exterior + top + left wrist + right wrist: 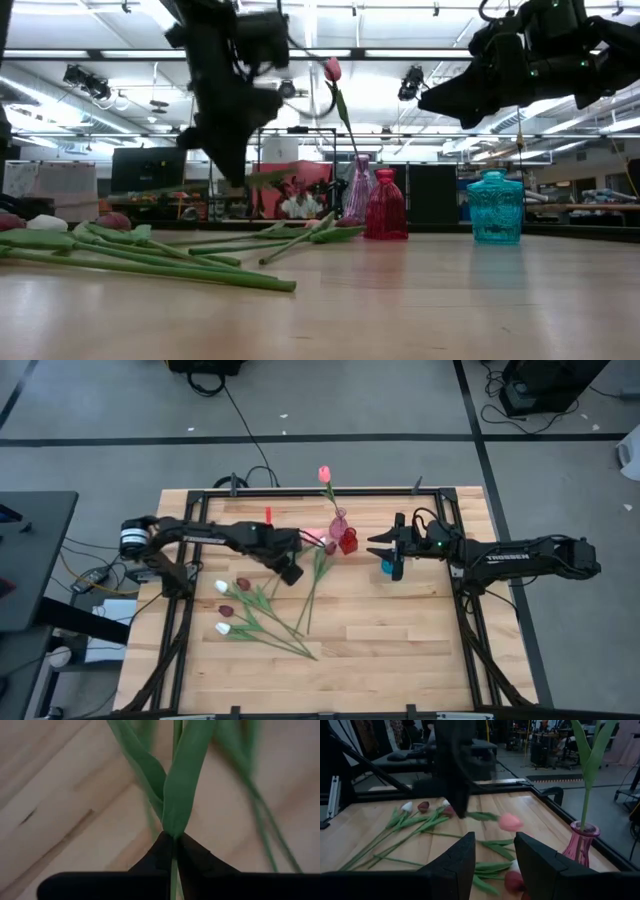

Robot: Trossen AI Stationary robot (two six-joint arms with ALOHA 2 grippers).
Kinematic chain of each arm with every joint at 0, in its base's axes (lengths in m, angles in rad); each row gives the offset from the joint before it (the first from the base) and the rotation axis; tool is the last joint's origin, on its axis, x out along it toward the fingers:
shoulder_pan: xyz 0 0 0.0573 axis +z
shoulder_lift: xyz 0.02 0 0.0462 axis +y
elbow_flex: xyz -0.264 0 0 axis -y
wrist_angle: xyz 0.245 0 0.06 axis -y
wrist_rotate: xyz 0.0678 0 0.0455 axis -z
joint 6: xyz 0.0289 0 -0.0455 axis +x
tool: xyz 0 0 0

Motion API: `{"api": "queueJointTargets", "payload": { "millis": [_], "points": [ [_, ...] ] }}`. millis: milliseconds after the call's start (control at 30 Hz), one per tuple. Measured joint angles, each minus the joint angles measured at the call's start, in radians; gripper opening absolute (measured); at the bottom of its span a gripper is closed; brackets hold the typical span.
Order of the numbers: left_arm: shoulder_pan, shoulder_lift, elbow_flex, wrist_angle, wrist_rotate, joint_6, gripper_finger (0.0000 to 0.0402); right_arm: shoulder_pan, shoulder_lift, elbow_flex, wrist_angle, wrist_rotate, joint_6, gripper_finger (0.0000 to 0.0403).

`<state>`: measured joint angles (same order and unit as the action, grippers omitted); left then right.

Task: Sort flowers into vase by color
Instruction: Put the bottom pink flower into the pink vase

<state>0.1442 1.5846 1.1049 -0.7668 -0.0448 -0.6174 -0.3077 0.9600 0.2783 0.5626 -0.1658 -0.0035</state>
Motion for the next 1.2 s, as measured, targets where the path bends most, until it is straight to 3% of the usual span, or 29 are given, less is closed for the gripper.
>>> {"api": "queueJointTargets", "payload": {
  "millis": [133,267,400,667,800,900,1200],
  "points": [
    [-0.069,-0.051,0.000,-0.017,0.009,0.033,0.0020,-0.004,-0.002,0.000,-0.021,0.013,0.000,0.0151],
    [-0.124,-0.061,0.000,0.129,-0.108,0.019,0.0020,-0.018,-0.031,0.000,-0.070,0.065,0.000,0.0151],
    [-0.146,-0.055,0.000,0.416,-0.174,0.206,0.0020,-0.041,-0.103,0.000,-0.118,0.093,0.000,0.0151],
    [-0.134,-0.015,0.001,1.050,-0.351,0.731,0.0020,-0.068,-0.308,-0.006,-0.263,0.098,-0.030,0.0151],
    [-0.077,0.043,0.001,1.291,-0.350,0.805,0.0020,-0.069,-0.360,-0.031,-0.256,0.103,-0.043,0.0151],
    [-0.030,0.067,0.005,1.365,-0.328,0.806,0.0018,-0.069,-0.375,-0.041,-0.252,0.108,-0.056,0.0151],
    [0.032,0.067,0.129,1.323,-0.237,0.810,0.0015,-0.070,-0.376,-0.043,-0.238,0.122,-0.065,0.0151]
  ]
}}
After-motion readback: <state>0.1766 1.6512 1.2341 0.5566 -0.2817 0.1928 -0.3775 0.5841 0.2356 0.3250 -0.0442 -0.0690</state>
